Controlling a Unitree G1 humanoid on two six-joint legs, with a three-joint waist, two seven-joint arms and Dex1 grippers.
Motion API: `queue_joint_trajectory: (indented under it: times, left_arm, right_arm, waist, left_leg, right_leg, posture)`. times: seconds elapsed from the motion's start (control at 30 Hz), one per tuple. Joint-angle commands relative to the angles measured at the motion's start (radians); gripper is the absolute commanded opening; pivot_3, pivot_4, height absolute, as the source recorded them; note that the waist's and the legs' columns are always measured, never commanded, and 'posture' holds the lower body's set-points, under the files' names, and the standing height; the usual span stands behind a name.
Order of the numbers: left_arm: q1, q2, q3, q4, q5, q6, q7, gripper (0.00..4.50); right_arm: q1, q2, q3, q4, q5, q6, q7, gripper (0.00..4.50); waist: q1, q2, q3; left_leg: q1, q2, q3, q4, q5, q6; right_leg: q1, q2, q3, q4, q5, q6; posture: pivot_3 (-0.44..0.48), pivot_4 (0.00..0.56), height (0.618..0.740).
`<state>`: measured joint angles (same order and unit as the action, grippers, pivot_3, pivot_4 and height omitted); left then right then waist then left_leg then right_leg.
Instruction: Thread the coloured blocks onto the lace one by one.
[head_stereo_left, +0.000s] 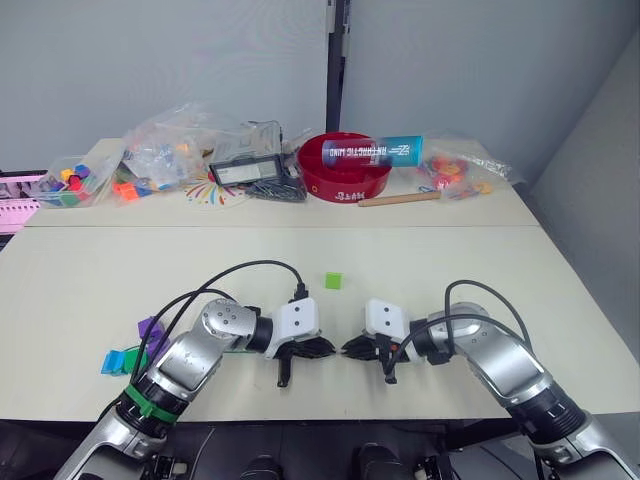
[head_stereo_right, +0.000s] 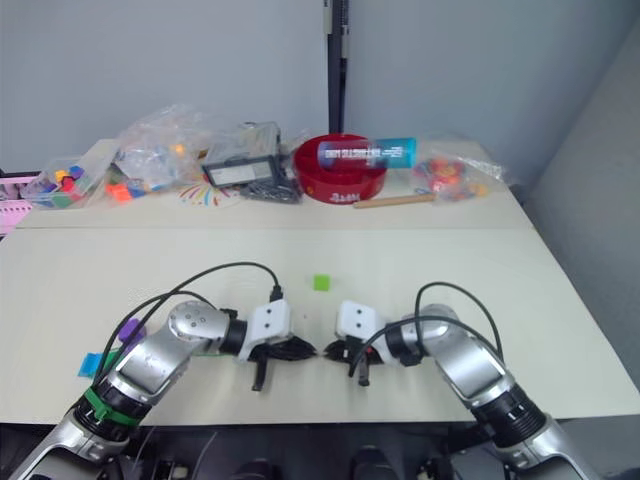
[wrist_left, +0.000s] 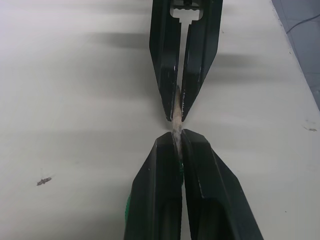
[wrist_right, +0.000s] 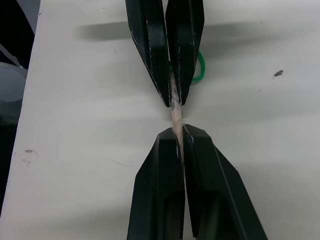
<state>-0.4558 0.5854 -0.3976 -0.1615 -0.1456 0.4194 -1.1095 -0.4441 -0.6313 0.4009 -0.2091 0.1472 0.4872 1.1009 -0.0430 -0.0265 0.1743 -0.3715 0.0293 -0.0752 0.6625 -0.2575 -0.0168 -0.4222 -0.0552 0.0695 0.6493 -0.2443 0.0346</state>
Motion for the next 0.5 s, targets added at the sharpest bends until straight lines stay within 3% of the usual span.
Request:
queue_joint_trajectory:
  times: [0.03, 0.33, 0.5]
  left_arm:
    - [-0.015, -0.002, 0.013, -0.011, 0.004, -0.003, 0.010, 0.03]
    - [-0.008, -0.007, 0.034, -0.013, -0.022, -0.003, 0.004, 0.03]
    - [0.017, 0.023, 0.095, 0.015, -0.055, -0.018, -0.011, 0.00]
  right_arm:
    - [-0.007, 0.004, -0.006, -0.036, 0.010, 0.002, 0.003, 0.00]
    - [-0.002, 0.018, -0.023, -0.043, 0.022, 0.016, -0.008, 0.00]
    - [0.028, 0.020, -0.142, -0.101, 0.125, 0.112, -0.041, 1.71]
  waist:
    - [0.000, 0.000, 0.000]
    - [0.000, 0.000, 0.000]
    - [0.000, 0.000, 0.000]
  left_leg:
    - [0.000, 0.000, 0.000, 0.000, 0.000, 0.000]
    - [0.000, 0.000, 0.000, 0.000, 0.000, 0.000]
    - [0.000, 0.000, 0.000, 0.000, 0.000, 0.000]
  right_leg:
    - [0.000, 0.000, 0.000, 0.000, 0.000, 0.000]
    - [0.000, 0.000, 0.000, 0.000, 0.000, 0.000]
    - [0.000, 0.000, 0.000, 0.000, 0.000, 0.000]
  posture:
    - [0.000, 0.150, 0.731]
    - [0.000, 0.150, 0.731]
    - [0.000, 0.150, 0.731]
